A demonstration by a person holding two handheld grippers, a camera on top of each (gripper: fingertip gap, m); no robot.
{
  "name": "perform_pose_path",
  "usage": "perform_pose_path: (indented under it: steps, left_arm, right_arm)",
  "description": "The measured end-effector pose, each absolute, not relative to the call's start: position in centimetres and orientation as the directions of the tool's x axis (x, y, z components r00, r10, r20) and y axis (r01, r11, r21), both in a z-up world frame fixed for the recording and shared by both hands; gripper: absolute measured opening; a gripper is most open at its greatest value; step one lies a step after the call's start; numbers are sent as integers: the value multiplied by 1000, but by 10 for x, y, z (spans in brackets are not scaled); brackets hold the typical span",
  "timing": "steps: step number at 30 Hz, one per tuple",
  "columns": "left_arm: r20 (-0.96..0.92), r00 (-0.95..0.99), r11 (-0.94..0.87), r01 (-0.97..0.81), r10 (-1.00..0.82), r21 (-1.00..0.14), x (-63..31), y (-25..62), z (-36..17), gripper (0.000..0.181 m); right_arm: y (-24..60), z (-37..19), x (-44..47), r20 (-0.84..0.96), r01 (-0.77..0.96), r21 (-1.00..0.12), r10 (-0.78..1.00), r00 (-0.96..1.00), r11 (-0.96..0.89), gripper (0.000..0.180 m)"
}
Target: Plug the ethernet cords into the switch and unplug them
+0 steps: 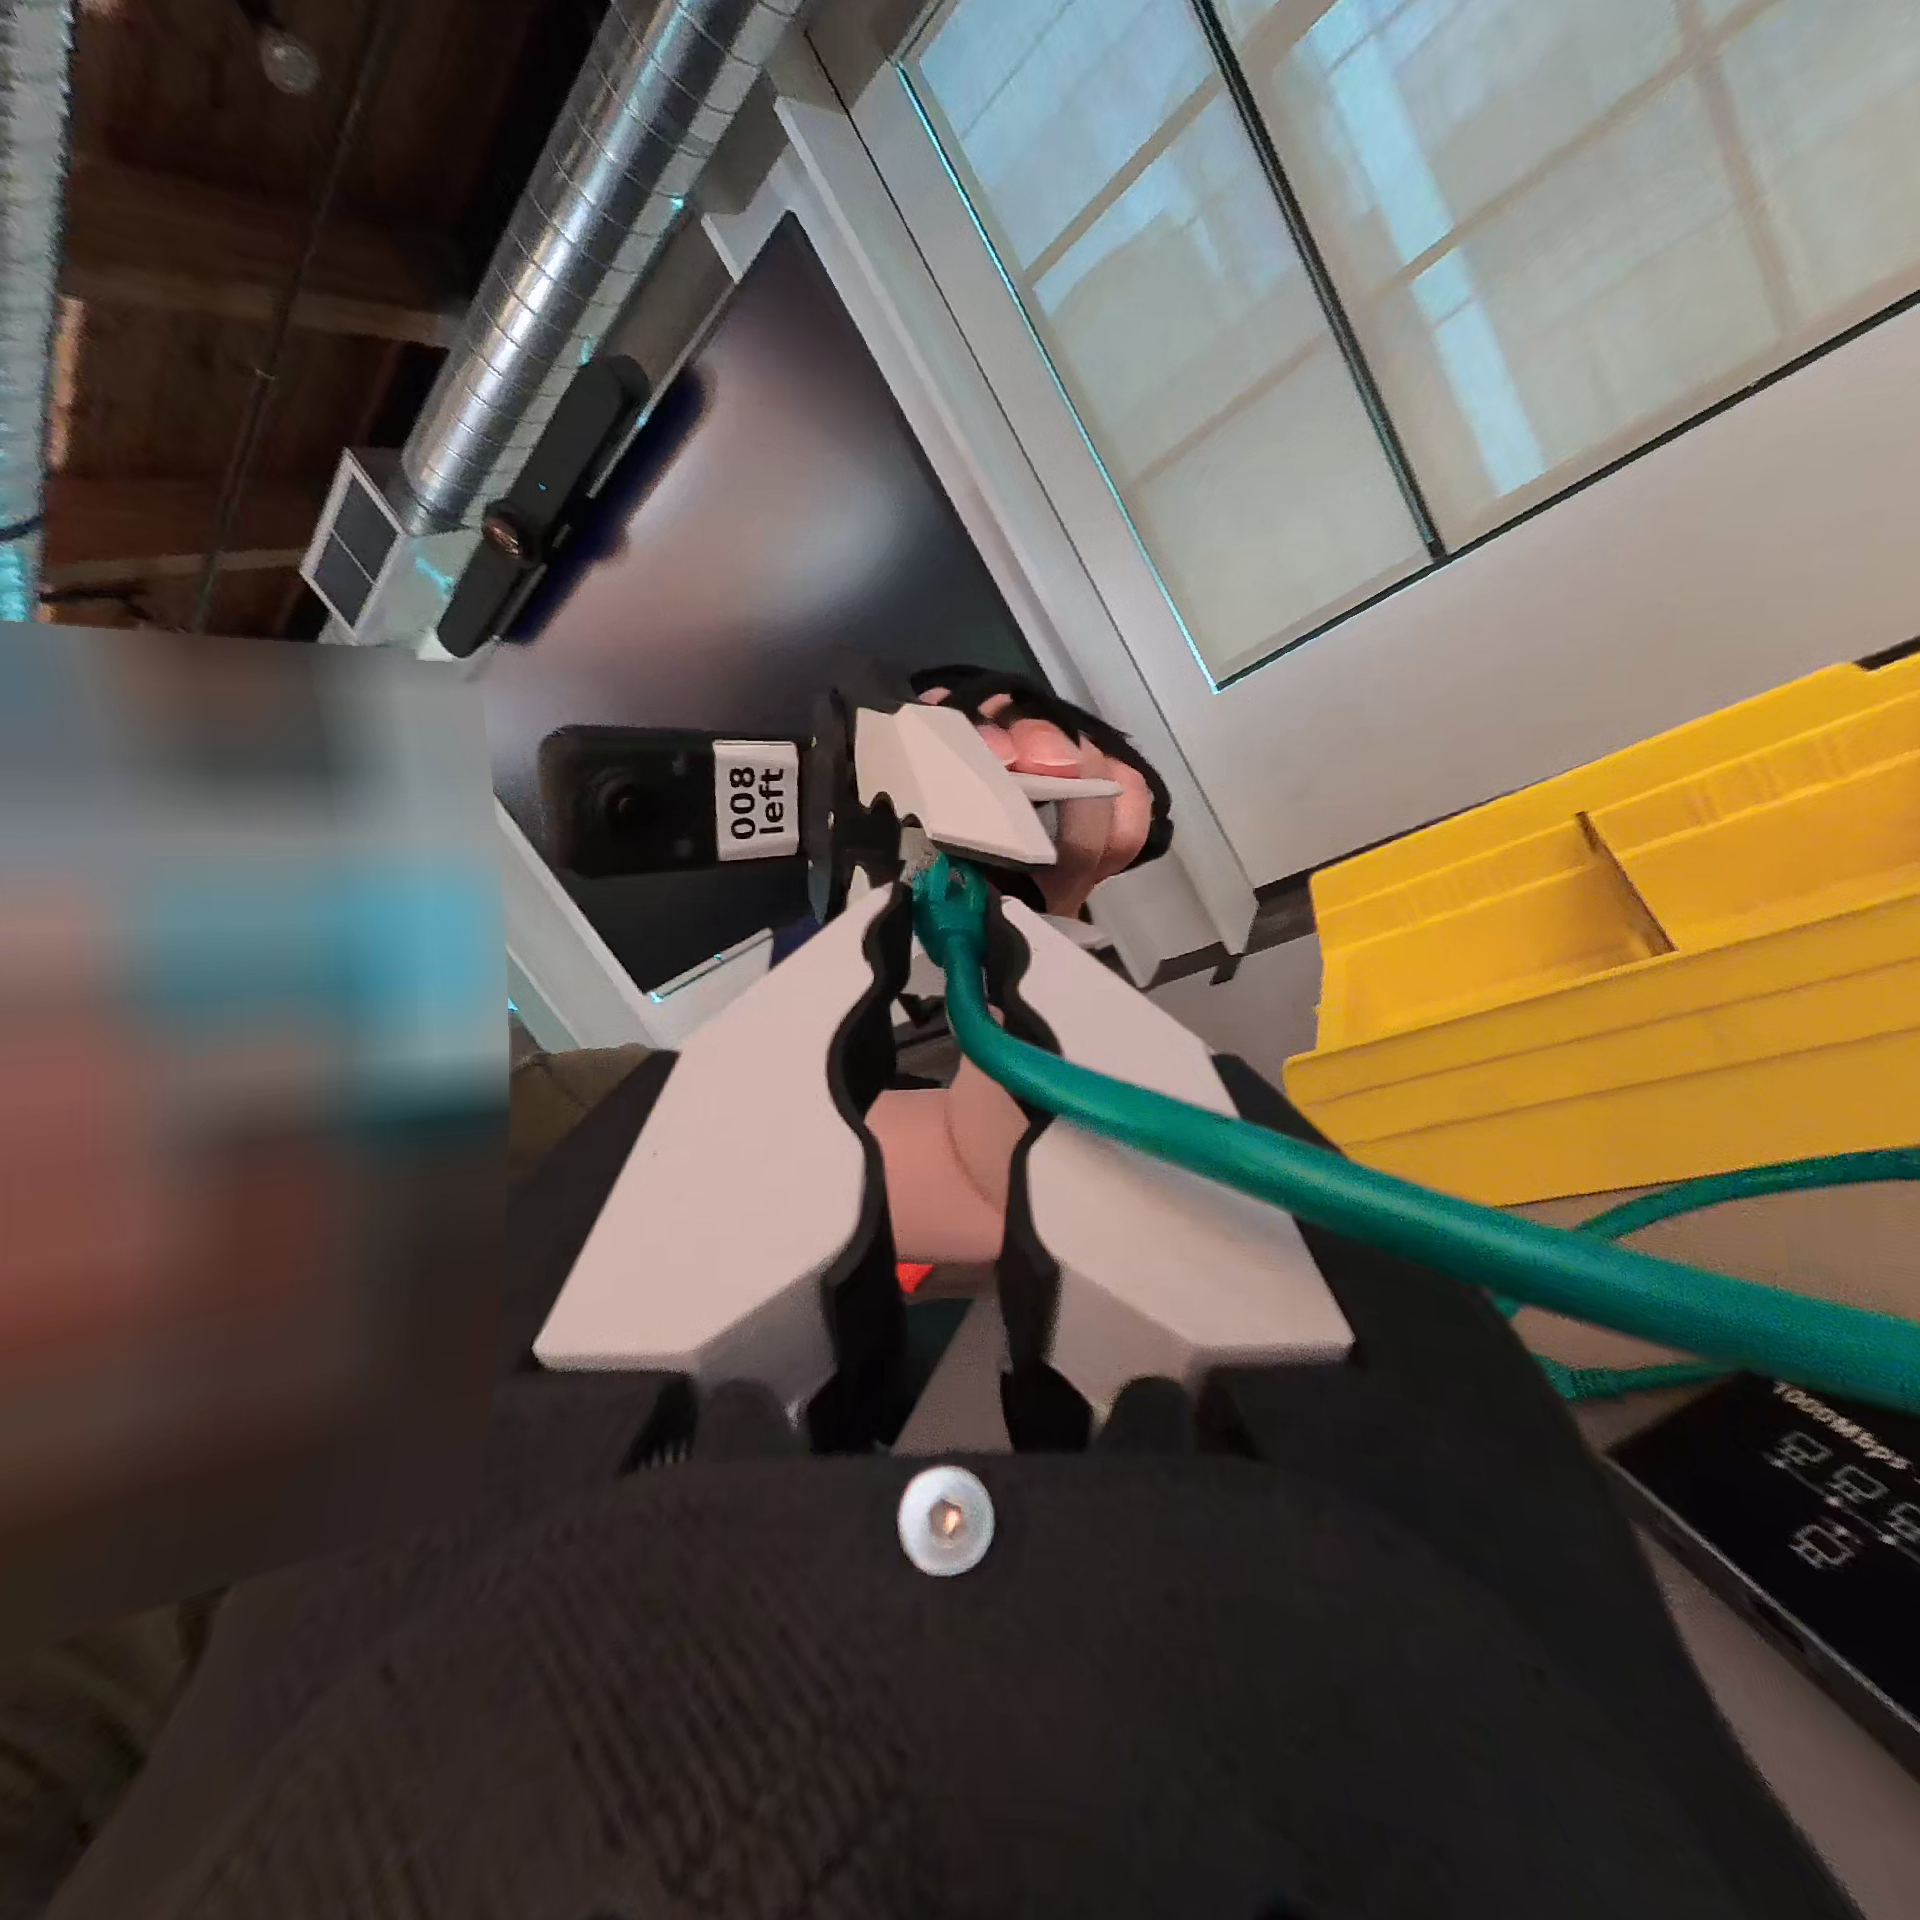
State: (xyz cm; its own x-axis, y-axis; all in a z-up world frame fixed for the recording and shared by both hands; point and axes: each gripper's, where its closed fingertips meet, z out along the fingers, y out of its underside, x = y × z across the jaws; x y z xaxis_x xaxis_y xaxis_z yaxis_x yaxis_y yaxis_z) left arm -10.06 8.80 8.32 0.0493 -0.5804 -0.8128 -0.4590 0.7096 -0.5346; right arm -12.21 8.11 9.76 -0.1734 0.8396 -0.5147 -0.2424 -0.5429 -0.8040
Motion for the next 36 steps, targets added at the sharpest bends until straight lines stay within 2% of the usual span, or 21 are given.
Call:
perform_pose_path:
  steps: [1, 7, 11, 15, 19, 22, 25, 27, 28, 30, 32, 36]
  left_arm:
    - [-806, 54, 702, -459, -590, -544, -101, 88, 84, 16]
    - [-802, 73, 700, -445, -593, -559, -102, 87, 89, 17]
    - [-805, 75, 703, -445, -588, -555, -103, 88, 89, 17]
    - [-812, 72, 710, -444, -580, -547, -102, 86, 90, 17]
    - [-816, 104, 688, -484, -568, -541, -108, 99, 90, 21]
    - [-742, 141, 604, -492, -655, -627, -116, 111, 89, 27]
    - [-553, 158, 424, -484, -818, -765, -119, 120, 77, 41]
    - [-380, 132, 260, -525, -916, -810, -118, 123, 54, 56]
    - [-295, 105, 190, -552, -950, -812, -117, 122, 41, 55]
    - [-171, 56, 103, -602, -984, -792, -115, 119, 16, 54]
    - [-130, 89, 35, -679, -988, -733, -117, 129, -9, 59]
    - [-74, 162, -102, -852, -984, -514, -128, 146, -68, 73]
  right_arm:
    - [82, 98, -122, -503, -245, -813, 849, -162, -529, 12]
    - [83, 102, -121, -310, -271, -914, 951, -12, -302, 12]
    - [80, 103, -120, -76, -241, -970, 988, 136, -42, 12]
    - [76, 106, -118, 154, -184, -961, 955, 254, 205, 12]
    - [78, 108, -113, 357, -104, -899, 851, 386, 424, 12]
    - [79, 119, -103, 489, -30, -813, 711, 505, 581, 12]
    - [79, 133, -88, 582, 73, -718, 540, 608, 692, 13]
    - [78, 141, -79, 625, 152, -664, 431, 651, 732, 13]
    - [77, 146, -75, 632, 175, -645, 390, 670, 744, 13]
    - [74, 154, -68, 646, 222, -609, 313, 697, 762, 12]
    - [74, 160, -62, 663, 288, -580, 237, 710, 762, 13]
    - [73, 166, -53, 671, 323, -568, 200, 714, 757, 12]
